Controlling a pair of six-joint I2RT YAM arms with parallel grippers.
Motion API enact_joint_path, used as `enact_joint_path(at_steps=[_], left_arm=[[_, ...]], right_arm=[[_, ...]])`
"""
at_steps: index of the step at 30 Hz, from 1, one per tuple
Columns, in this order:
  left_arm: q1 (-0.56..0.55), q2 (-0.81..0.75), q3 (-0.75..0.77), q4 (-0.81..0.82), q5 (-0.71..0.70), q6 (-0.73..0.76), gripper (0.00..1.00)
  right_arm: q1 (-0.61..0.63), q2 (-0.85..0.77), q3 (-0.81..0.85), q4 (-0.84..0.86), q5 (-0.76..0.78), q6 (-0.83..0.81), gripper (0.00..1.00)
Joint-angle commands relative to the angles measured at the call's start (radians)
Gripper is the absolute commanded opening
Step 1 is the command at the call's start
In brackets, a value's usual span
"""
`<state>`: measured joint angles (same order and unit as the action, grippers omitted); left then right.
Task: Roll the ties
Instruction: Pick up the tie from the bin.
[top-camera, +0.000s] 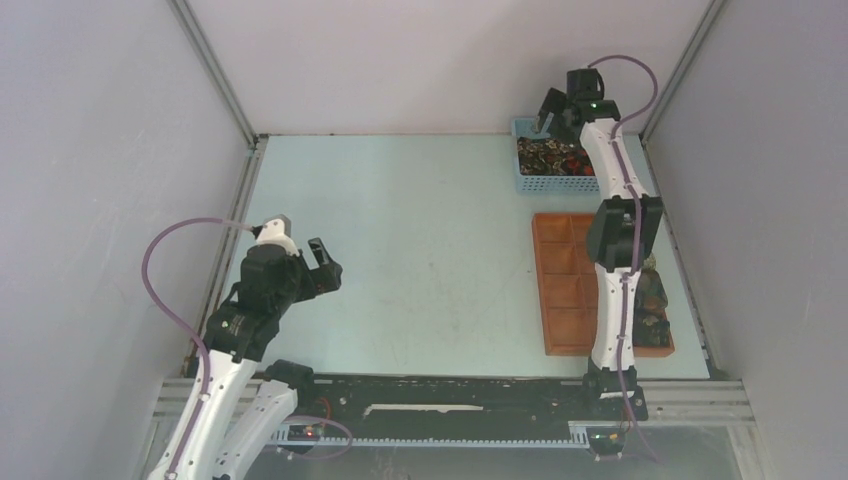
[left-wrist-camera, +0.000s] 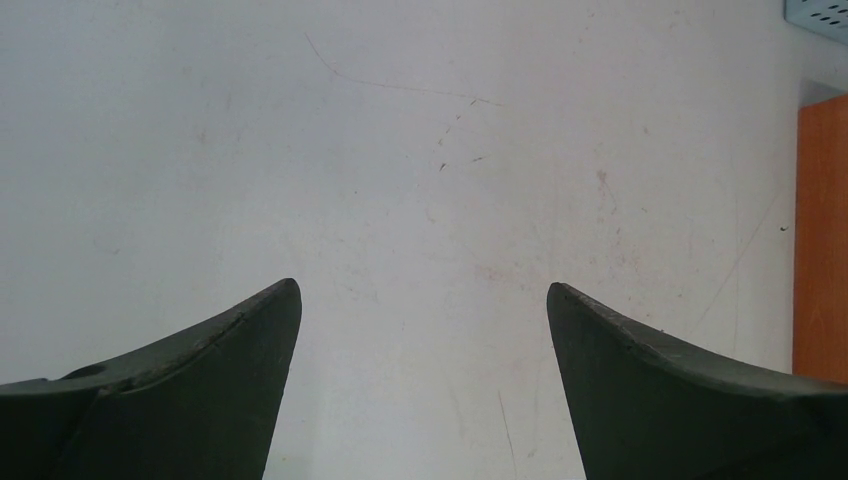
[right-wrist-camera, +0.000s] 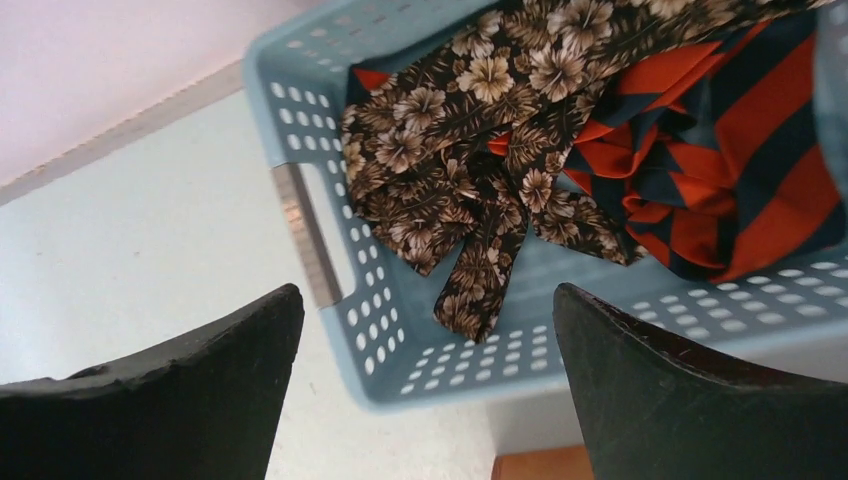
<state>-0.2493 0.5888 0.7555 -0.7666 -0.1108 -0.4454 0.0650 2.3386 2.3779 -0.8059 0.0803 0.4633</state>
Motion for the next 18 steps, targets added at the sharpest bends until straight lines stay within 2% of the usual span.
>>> enact_joint_path(at_steps=[1, 7, 18], left_arm=[[-0.002, 0.009, -0.002, 0.025, -0.030, -0.013, 1.00], [-0.001, 0.017, -0.002, 0.020, -0.044, -0.017, 1.00], [-0.001, 0.030, -0.001, 0.018, -0.057, -0.021, 1.00]], right_arm=[[-0.006, 0.074, 0.075, 0.062, -0.065, 0.065, 0.97], [-0.005, 0.207, 0.155, 0.121, -0.052, 0.098, 0.94], [-0.007, 0.331, 0.207, 0.198, 0.013, 0.113, 0.89]])
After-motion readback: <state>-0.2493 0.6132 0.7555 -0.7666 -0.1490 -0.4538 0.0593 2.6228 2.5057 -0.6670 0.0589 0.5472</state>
